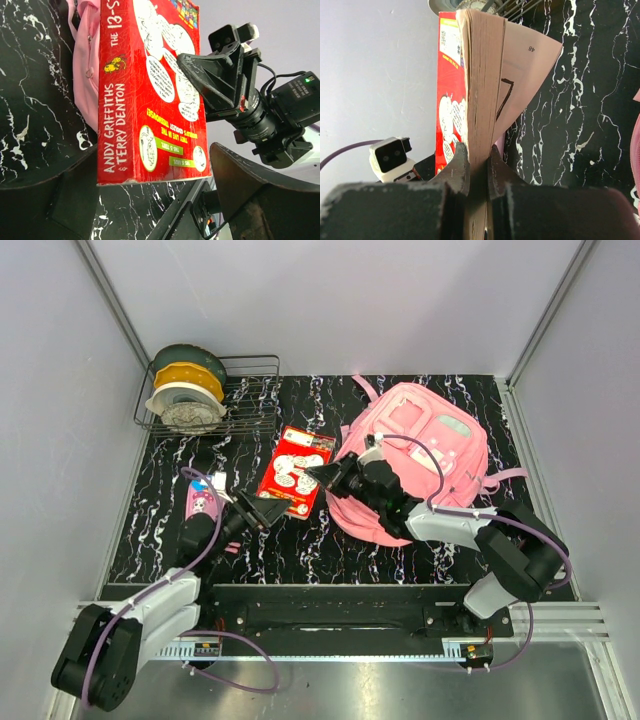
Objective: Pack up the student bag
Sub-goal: Pick up the book from the center of the board.
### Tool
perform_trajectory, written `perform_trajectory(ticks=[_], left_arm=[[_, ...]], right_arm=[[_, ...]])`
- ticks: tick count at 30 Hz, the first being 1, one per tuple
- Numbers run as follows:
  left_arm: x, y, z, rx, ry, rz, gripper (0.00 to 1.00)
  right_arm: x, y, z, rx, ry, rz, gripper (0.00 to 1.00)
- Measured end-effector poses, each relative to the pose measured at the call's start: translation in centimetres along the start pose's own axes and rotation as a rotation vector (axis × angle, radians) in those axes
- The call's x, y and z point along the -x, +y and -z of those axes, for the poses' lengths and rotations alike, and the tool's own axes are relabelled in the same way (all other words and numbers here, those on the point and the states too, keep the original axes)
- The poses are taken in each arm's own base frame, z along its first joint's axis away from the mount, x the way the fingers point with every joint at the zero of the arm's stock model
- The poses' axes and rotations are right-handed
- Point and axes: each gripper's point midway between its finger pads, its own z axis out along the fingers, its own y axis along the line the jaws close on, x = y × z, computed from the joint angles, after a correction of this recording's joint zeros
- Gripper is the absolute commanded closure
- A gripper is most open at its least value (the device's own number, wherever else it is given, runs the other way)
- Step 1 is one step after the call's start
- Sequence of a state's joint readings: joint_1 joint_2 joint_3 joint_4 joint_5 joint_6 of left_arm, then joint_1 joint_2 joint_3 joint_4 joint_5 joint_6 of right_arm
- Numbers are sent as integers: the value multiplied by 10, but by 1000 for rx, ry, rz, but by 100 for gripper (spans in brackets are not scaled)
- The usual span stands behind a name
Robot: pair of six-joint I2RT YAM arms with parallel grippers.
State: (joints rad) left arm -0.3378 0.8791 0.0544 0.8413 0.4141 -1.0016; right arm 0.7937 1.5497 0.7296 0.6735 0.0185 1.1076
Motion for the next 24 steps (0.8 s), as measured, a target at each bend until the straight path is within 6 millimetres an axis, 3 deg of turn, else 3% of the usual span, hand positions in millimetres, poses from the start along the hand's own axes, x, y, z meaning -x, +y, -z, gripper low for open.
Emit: perform_trajectory(ticks=[6,10,16,21,24], left_arm=[[16,-9,-2,-19,-84,-18,30],[28,-13,-3,-17,-152,-27,30],[27,-14,-9,-14,-175,-16,25],[22,-10,-14,-7,-170,8,38],[23,-11,-15,-7,-180,13,51]], right_arm=[[2,-4,3,10,-27,-60,100],[1,-9,4,7,-32,-99,100],[0,-11,-1,31,-41,-158,100],[-1,-18,-1,26,-54,-187,100],[1,-18,1,28,-64,-195,100]])
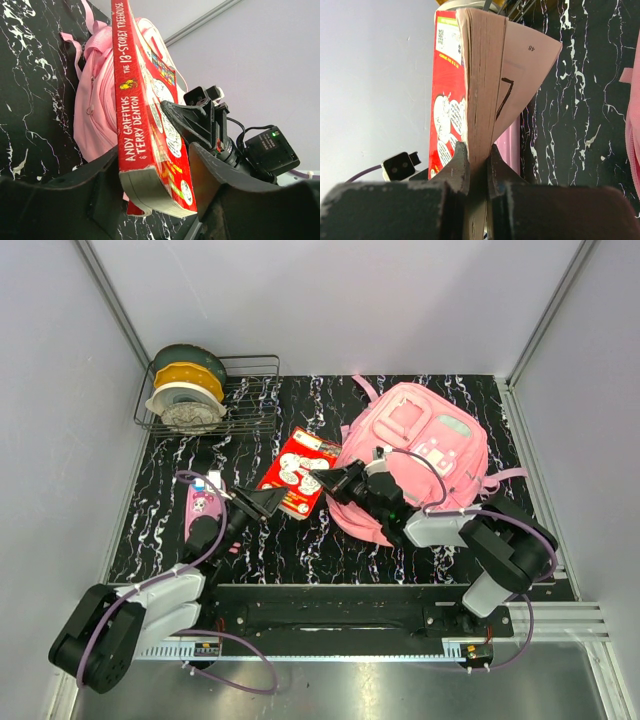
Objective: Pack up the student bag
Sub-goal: Pick up the book from the center of the board.
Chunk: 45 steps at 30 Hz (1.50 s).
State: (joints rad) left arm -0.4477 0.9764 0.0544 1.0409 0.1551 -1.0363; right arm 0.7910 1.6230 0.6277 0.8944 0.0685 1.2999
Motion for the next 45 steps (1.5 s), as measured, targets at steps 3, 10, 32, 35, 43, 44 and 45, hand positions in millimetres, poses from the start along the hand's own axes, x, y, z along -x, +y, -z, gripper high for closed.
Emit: perform_trajectory(ticks=[3,10,32,35,43,44,45], left_arm=[[1,0,0,5,-8,2,53],[1,4,-1,20,-14,-4,100],[-2,29,19,181,43,-108,100],[3,25,20,206,59,-146,100],[19,4,22,217,76,-240,100],[18,5,23,226,85,-247,100],[17,7,24,233,92,-252,100]], right_arm=[[1,0,2,1,-5,-11,100],[2,3,3,11,-14,-17,100],[60,47,102,-123,-142,536,25],[76,39,116,-232,-148,697,32],[73,-29,123,-494,136,1052,44],[66,-37,124,-495,198,1072,46],[59,-43,125,-493,247,1084,48]])
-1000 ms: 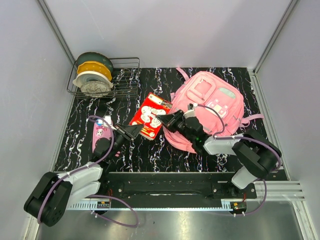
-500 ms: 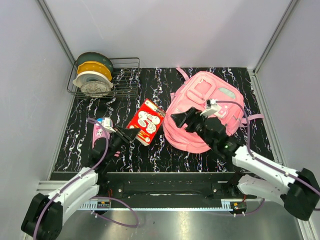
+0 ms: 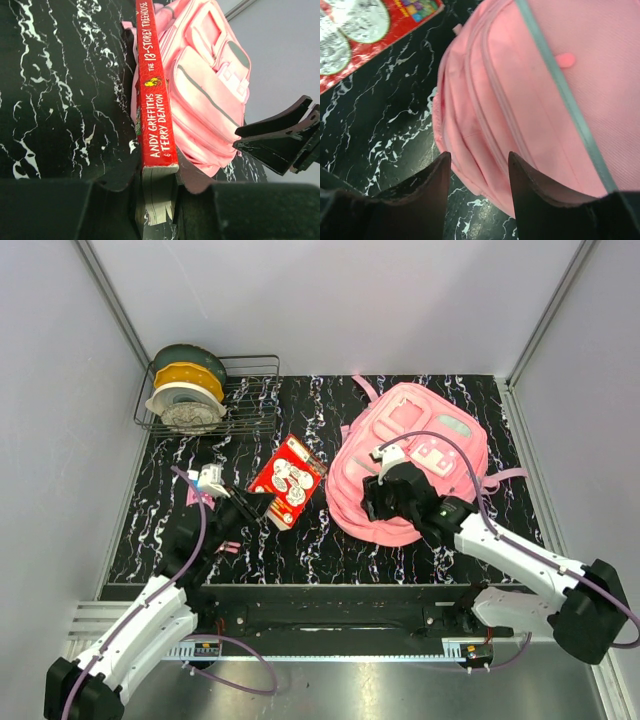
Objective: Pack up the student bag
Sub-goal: Pick up the book from the center of the board, then place the book in the student bag.
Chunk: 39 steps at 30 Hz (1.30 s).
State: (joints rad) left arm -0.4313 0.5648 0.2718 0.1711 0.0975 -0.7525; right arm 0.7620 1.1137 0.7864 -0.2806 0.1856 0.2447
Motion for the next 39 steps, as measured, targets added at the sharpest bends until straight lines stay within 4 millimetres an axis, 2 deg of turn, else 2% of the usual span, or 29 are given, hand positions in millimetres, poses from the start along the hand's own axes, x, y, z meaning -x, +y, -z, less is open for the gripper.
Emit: perform_trajectory(ticks=[7,11,13,14,22,23,24,25,28,30,31,34,36,37,39], left_arm=[[-10,9,2,37,43,-6,100],[-13,12,2,47,55,-8,100],[-14,13,2,51,59,-12,100],[-14,13,2,51,59,-14,100],[-11,10,6,46,49,-18,100],[-11,11,6,47,51,-19,100],[-11,11,6,48,52,-19,100],[-12,12,6,50,55,-19,100],[-13,12,7,53,58,-19,100],[-13,12,7,53,58,-19,100],[-13,12,7,53,58,-19,100],[-13,12,7,52,58,-19,100],[-13,12,7,52,58,-19,100],[-13,12,7,52,59,-19,100],[-13,11,7,49,61,-19,100]], right_arm=[[-21,29,-2,185,97,75,53],[-36,39,-11,239,165,87,54],[-42,40,-18,241,197,89,54],[-44,39,-20,237,207,90,49],[-55,36,-36,212,239,105,48],[-55,35,-38,207,241,107,47],[-56,34,-39,202,243,109,40],[-57,33,-41,198,246,109,39],[-57,29,-47,170,238,113,46],[-58,25,-50,148,237,115,59],[-59,24,-51,140,239,117,69],[-59,20,-54,117,238,119,83],[-58,19,-55,110,233,120,95],[-58,18,-55,104,231,121,99],[-57,16,-56,93,229,122,100]])
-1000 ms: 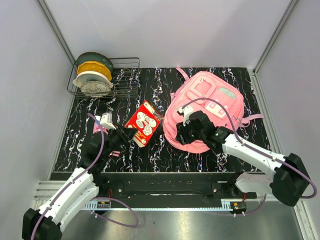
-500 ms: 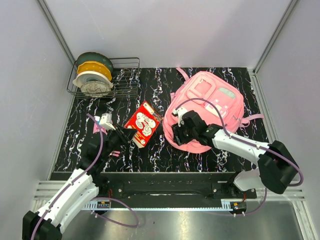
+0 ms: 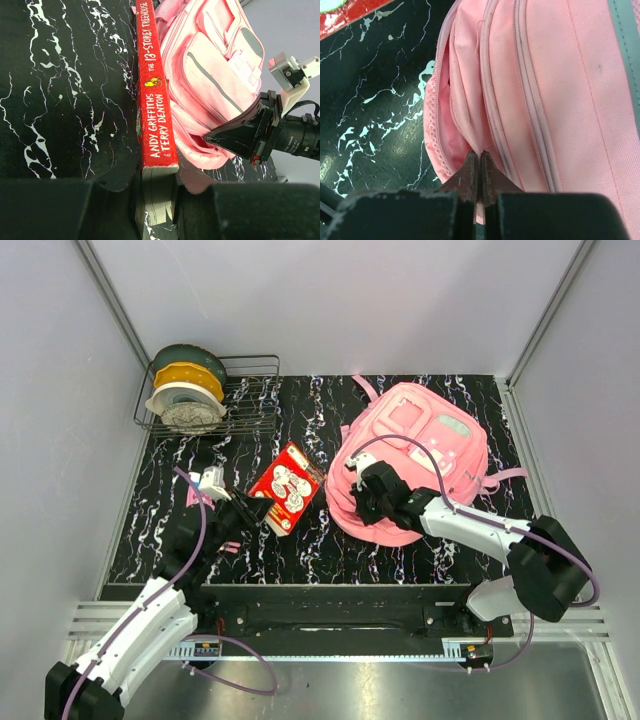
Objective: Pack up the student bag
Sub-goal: Place the book in the student bag.
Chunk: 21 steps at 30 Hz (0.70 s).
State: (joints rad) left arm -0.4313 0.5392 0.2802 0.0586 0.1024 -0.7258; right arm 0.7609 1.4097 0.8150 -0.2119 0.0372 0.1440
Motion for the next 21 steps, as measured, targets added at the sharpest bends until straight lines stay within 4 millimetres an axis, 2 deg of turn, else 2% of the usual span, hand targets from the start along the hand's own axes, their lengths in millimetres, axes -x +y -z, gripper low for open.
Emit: perform_trajectory(ticks=[4,8,10,15,18,21], left_arm=[[-2,-1,0,-6,9,0,100],[5,-10,6,-28,1,-1,100],[16,-23,12,-62,-24,-6,100],[53,-75,28,-216,-84,-2,100],[58,-96,34,-310,-85,39,100],[54,-110,38,-382,-52,91,100]], right_arm=[[3,-1,3,-8,-11,-4,100],[21,-12,22,-74,-83,-39,100],[35,-18,36,-98,-132,-70,100],[83,-41,78,-151,-286,-168,100],[108,-50,94,-195,-345,-198,100],[122,-57,106,-233,-379,-215,100]])
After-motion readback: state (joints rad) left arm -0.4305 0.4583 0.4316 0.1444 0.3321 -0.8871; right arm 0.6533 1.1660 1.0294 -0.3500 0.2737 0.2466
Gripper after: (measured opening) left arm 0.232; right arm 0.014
